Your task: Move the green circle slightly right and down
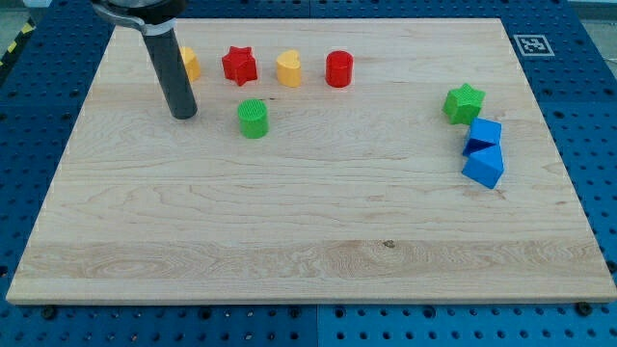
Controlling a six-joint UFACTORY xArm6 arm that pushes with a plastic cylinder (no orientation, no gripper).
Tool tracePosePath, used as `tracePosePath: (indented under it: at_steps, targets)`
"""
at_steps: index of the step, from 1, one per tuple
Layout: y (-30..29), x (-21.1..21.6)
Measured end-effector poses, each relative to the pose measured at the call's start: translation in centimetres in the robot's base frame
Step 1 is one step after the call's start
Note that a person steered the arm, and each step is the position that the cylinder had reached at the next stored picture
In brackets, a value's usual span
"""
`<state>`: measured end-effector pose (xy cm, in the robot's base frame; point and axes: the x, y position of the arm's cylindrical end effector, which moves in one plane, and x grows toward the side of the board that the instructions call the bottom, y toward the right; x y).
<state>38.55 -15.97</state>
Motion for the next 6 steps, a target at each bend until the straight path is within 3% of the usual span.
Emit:
tracePosePath:
  at_steps: [2,5,6]
  targets:
    - [5.2,0.4]
    - [13.2,4.4]
    - [13.6,4.4]
